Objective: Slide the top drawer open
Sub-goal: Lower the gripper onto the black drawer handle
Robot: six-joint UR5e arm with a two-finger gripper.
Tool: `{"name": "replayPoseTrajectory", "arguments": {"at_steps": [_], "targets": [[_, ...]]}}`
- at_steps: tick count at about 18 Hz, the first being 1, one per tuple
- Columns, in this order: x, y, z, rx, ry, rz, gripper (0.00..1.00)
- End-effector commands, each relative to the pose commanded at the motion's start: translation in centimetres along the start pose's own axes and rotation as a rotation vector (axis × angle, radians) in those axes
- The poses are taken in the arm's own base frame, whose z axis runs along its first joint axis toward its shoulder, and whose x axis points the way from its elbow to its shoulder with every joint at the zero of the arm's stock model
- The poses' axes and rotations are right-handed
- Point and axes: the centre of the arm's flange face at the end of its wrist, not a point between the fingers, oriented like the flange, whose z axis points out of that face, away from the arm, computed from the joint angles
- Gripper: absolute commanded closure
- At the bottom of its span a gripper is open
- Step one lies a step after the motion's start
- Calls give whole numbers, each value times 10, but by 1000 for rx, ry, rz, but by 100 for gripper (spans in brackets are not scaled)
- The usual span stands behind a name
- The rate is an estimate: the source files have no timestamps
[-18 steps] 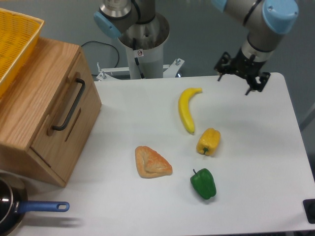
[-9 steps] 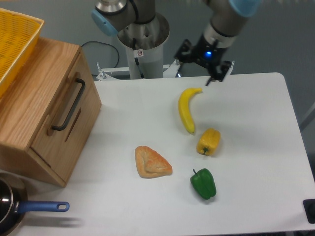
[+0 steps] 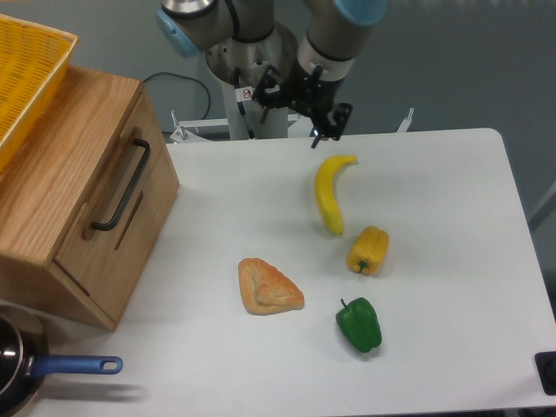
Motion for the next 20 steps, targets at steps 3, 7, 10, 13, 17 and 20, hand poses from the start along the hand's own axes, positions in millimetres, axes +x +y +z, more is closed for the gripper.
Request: {"name": "replayPoseTrajectory", "arguments": {"at_steps": [3,7,10,13,17,20], "targets": [[3,-23,-1,19,15,-48,0],[18,-62,8,-5,21,-109,0],[30,-77,15,-10,18,-123,0],[48,-89,24,-12,15,-132,0],[82,-104,37,-16,38,-125,0],[88,-111,36,28,103,-154,0]]}}
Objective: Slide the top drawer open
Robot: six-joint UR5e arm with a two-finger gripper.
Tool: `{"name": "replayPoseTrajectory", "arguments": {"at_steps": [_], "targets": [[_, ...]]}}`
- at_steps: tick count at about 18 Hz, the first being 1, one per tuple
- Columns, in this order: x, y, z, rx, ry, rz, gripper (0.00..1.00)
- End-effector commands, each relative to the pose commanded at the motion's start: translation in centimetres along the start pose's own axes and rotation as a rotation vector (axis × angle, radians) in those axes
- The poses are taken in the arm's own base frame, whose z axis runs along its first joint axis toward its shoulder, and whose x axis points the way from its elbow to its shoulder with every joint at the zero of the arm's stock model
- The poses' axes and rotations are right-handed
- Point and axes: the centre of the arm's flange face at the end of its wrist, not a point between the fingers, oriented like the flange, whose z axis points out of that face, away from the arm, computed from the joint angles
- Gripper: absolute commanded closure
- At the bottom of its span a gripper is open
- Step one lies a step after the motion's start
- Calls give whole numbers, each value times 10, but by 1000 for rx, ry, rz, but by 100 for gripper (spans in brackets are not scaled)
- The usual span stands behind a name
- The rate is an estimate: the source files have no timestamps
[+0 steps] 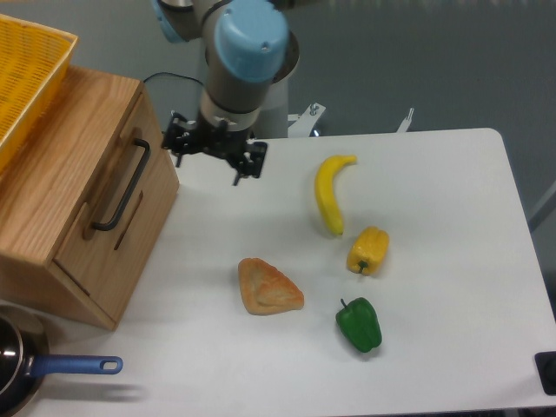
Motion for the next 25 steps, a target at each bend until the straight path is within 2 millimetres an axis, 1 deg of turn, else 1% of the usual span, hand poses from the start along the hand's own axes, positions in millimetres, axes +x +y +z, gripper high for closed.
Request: {"name": "replayPoseTrajectory", "arguments": {"at_steps": [3,5,7,8,9,11,13,15,17,25], "targets": [[10,-6,1,8,3,16,0],[19,-14,9,16,-3,11,0],[24,-21,18,14,-7,3,0],[28,-21,23,5,-6,6,0],[28,-22,27,-1,-3,-1,0],[29,-22,27,-2,-3,-4,0],[36,-22,32,-12,-2,1,0],[39,-20,39,-25,-1,3,0],[41,-20,41,-30,0,0,0],[39,-21,44,-34,2,1,0]]}}
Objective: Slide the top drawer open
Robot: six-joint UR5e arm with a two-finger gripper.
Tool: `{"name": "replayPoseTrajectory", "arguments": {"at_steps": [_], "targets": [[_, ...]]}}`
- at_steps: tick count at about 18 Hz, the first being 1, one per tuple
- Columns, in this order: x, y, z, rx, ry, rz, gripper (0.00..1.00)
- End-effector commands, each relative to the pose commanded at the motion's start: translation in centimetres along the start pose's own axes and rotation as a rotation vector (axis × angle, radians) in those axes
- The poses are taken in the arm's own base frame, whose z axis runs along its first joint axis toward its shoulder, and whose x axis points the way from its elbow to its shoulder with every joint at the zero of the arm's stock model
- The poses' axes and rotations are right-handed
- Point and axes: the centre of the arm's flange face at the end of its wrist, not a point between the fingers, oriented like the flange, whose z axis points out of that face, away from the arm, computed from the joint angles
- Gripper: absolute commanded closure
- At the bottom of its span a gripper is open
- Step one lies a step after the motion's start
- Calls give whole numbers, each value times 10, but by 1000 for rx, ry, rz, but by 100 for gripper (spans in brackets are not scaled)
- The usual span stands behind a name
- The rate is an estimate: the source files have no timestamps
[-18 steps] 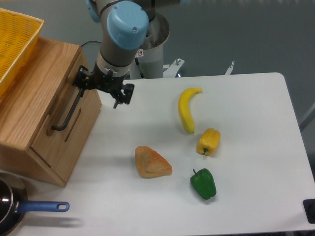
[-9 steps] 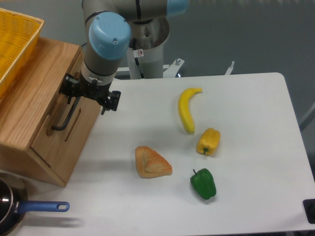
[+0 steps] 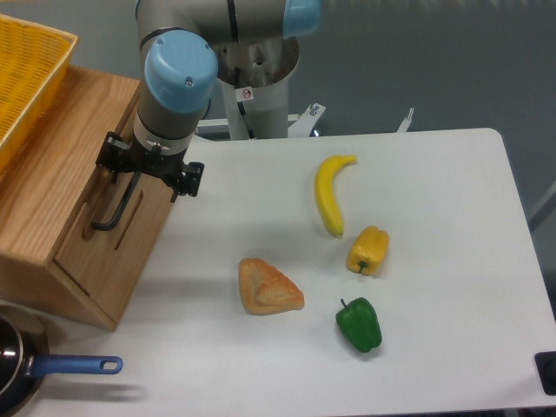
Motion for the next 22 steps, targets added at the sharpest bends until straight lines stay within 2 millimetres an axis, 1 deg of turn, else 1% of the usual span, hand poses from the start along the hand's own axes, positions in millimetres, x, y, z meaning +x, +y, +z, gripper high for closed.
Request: {"name": "replayPoseTrajectory", "arguments": {"at_steps": [10,13,22], "targets": [[-1,-2,1,-1,-1,0,0],[-4,-5,6,-5,0,-2,0],[-6,-5,6,-9,-15,2,0]]}}
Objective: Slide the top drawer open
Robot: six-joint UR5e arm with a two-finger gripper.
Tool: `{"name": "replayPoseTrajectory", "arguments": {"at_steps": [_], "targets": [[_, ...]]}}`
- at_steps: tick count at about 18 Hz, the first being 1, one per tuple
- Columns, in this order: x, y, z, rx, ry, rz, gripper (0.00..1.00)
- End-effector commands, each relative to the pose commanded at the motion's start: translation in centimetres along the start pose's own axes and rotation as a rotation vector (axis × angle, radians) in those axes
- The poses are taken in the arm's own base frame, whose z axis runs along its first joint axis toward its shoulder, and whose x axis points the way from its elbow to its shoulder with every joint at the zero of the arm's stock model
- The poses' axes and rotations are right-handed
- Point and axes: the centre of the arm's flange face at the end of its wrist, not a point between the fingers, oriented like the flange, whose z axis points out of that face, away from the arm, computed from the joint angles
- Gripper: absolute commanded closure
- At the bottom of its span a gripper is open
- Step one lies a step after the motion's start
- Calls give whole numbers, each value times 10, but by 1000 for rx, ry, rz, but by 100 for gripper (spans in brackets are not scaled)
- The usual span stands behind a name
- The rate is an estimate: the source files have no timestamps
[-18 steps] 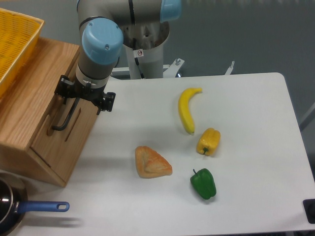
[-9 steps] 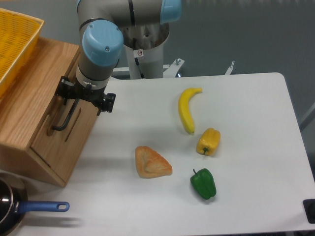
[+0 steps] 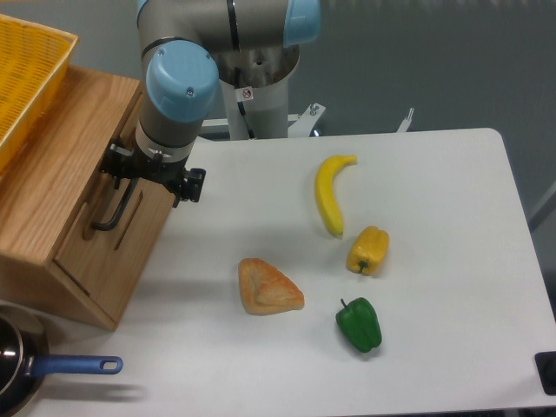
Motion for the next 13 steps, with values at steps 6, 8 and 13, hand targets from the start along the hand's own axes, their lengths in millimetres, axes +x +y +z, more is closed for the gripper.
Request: {"name": "replayPoseTrajectory", "arguments": {"at_steps": [6,8,13], "targets": [[-3,0,6,-14,-5,-4,0],[-4,1,7,-17,-8,-3,0],[-7,0,4,-17,-34,17,0]]}}
